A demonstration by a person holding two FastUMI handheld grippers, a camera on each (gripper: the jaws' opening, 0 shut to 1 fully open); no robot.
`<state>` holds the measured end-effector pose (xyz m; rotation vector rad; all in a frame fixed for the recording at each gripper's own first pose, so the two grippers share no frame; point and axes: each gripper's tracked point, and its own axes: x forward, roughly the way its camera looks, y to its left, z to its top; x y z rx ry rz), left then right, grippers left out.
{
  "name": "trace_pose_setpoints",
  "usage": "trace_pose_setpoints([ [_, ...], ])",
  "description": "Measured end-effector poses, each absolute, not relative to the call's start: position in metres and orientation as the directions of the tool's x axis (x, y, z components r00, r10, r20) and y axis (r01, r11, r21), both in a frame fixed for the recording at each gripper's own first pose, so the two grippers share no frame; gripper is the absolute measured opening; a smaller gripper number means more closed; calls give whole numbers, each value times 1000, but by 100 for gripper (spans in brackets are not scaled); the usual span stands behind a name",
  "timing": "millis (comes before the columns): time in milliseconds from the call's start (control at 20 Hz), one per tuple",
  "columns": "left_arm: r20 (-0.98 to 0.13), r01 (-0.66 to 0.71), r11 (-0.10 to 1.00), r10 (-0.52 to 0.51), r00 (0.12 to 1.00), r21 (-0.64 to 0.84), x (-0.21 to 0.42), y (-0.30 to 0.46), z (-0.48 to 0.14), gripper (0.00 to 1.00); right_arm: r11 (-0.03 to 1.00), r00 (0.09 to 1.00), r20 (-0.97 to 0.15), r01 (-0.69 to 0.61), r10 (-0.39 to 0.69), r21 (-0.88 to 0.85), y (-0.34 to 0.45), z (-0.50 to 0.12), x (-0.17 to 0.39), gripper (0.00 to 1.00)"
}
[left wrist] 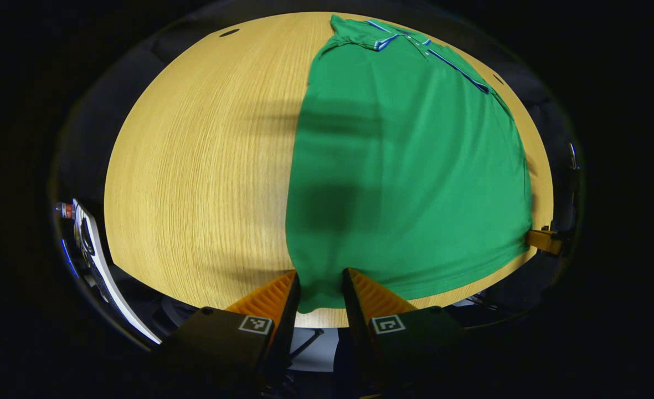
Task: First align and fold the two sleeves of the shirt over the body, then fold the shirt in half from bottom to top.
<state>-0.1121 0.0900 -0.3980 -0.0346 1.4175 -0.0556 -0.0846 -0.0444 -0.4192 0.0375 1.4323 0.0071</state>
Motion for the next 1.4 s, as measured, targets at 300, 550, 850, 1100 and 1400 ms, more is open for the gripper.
trace_pose_setpoints([
  [300,-982,10,996,-91,162,-91,-110,79,-398,17,998,150,-986,-23,69,66,-42,-419,-87,8],
  [550,-971,-21,988,-149,186,-155,-115,70,-393,4,993,185,-976,-45,118,111,-42,-410,-95,5],
  [850,-949,-4,992,-116,292,-122,-108,65,-356,4,985,268,-948,-66,169,157,-47,-371,-84,8],
  [1100,-898,-21,992,-104,428,-124,-76,65,-311,3,980,352,-914,-85,200,182,-48,-330,-59,8],
  [1400,-831,52,994,-110,545,-97,-19,72,-257,3,980,463,-865,-64,195,186,-43,-263,-7,8],
])
